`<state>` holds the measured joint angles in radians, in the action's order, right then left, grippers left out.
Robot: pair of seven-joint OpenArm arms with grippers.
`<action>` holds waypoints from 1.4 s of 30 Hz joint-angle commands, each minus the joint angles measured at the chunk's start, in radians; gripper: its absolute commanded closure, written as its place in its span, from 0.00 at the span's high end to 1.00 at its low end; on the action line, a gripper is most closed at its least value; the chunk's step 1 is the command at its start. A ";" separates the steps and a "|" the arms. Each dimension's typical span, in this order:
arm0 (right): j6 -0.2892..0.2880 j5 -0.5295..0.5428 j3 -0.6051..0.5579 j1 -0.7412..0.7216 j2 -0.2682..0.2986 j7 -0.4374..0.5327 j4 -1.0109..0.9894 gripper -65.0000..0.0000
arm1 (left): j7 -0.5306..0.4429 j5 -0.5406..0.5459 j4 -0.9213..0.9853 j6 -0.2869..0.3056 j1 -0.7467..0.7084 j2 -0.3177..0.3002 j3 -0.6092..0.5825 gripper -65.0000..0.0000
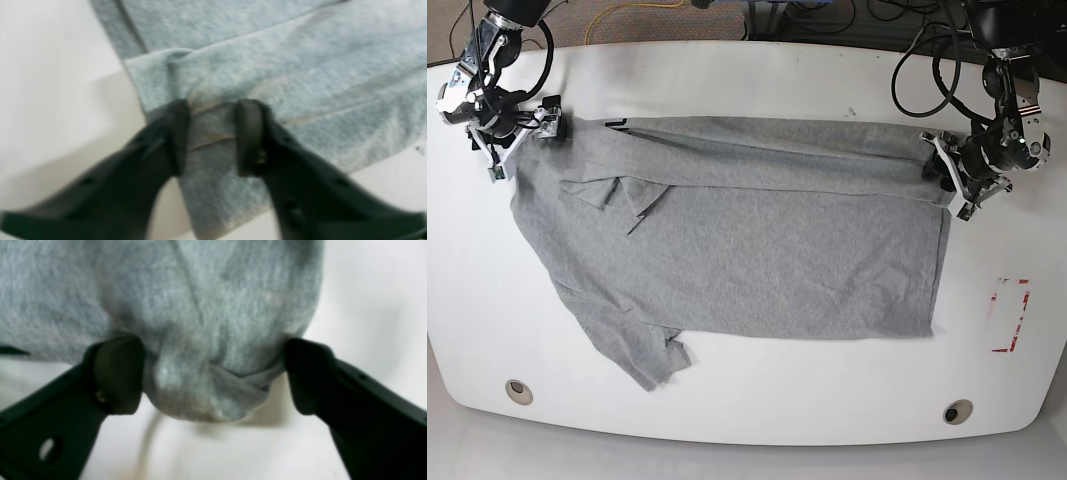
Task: Layout the t-shirt on the table in an organized manner, then fold the t-shirt properly
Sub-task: 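Drag the shirt edge with both grippers away from the hem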
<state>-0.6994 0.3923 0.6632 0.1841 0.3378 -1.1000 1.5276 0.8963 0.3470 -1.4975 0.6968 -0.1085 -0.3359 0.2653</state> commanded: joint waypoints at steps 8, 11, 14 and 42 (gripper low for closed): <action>0.001 0.001 0.005 -0.002 0.014 0.013 0.008 0.22 | 0.025 -0.010 -0.008 0.001 -0.001 -0.007 0.001 0.12; 0.001 0.001 0.005 -0.002 0.013 0.013 0.008 0.08 | 0.025 -0.010 -0.012 0.001 -0.001 -0.007 0.001 0.12; 0.001 0.001 0.005 0.001 0.013 0.013 0.011 0.00 | 0.025 -0.010 -0.012 0.001 -0.001 -0.007 0.001 0.11; 0.001 0.001 0.005 0.210 0.007 -0.027 0.270 0.00 | 0.025 -0.009 -0.056 0.001 -0.158 -0.044 0.036 0.11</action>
<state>-0.7013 0.3985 0.6598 0.3809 0.3241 -1.1118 1.7588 0.8474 0.3954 -1.5421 0.7048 -0.2367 -0.3664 0.3000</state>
